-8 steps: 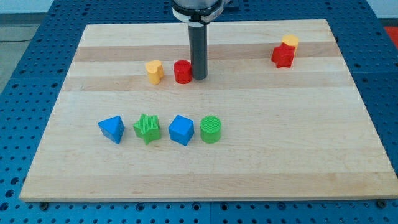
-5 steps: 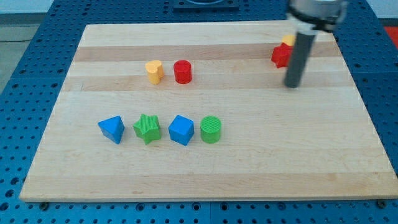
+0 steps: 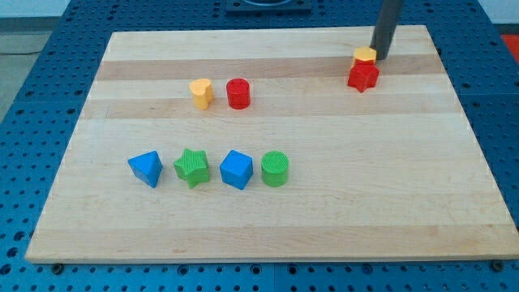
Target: Move the yellow hexagon right to the red circle
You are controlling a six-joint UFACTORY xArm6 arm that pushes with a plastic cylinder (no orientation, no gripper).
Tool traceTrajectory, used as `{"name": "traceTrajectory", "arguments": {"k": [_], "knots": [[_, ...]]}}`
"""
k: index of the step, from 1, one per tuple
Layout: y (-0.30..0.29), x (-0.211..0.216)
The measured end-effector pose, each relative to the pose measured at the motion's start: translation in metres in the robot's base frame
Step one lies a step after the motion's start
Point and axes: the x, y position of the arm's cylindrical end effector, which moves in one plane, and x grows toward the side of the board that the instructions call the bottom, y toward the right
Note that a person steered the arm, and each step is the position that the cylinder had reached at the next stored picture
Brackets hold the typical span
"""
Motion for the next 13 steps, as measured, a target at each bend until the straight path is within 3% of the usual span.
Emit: {"name": "traceTrajectory", "arguments": {"k": [4,7,10,13], "knots": [[-0.121,0.056],[-0.071,0.079],[-0.121,0.093],[-0.135,0.093]]}}
